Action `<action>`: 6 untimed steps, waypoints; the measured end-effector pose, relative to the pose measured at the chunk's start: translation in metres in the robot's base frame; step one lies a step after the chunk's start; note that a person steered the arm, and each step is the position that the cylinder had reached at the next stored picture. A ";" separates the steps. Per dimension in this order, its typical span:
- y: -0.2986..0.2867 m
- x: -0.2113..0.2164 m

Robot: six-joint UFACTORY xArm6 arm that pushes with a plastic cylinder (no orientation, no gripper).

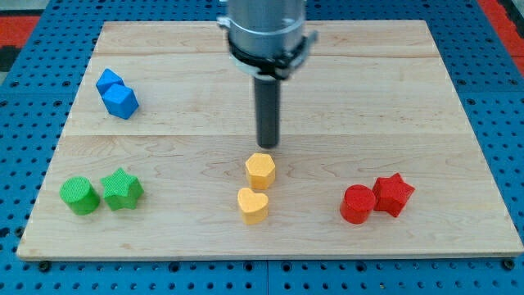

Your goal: Push the red circle into the red star

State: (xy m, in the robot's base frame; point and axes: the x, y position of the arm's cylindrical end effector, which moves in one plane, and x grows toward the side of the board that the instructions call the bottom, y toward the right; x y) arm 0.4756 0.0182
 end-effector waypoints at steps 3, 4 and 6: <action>0.008 0.062; 0.011 0.135; 0.018 0.142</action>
State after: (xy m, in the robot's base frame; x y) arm 0.6180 0.0363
